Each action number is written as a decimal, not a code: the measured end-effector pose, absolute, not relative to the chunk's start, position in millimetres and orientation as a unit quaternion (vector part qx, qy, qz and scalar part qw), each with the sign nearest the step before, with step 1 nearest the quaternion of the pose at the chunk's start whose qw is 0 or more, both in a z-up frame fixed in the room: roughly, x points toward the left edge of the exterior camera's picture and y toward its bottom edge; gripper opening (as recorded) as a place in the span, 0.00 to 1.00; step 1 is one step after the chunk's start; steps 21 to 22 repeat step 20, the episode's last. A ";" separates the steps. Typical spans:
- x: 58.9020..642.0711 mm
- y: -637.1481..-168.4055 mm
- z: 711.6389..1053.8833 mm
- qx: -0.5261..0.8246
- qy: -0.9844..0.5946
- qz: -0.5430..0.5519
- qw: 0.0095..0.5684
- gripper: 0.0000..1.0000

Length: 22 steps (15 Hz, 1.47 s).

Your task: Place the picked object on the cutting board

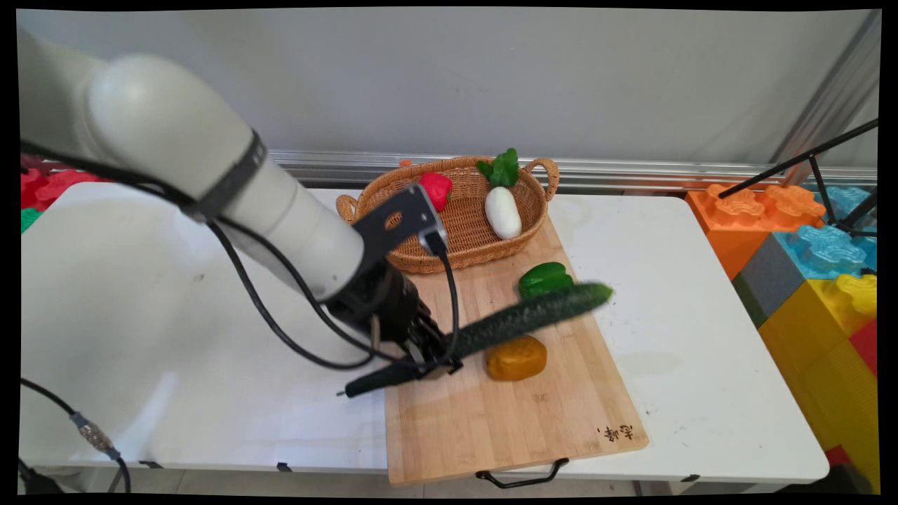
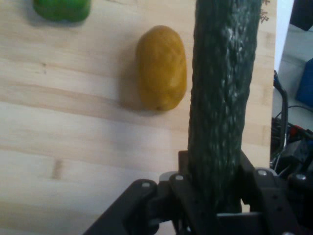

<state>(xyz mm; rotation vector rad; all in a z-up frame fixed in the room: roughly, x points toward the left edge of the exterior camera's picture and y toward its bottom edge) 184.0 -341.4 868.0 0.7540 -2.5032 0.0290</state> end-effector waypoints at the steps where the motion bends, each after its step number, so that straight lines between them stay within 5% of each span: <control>1: 180.9 -339.1 862.5 0.278 -0.925 0.008 0.261 0.00; 13: 151.7 -334.1 795.3 0.274 -0.928 0.004 0.253 0.00; 14: 150.6 -334.7 793.7 0.274 -0.928 0.004 0.252 1.00; 22: 146.1 -340.2 798.9 0.273 -0.928 0.003 0.253 1.00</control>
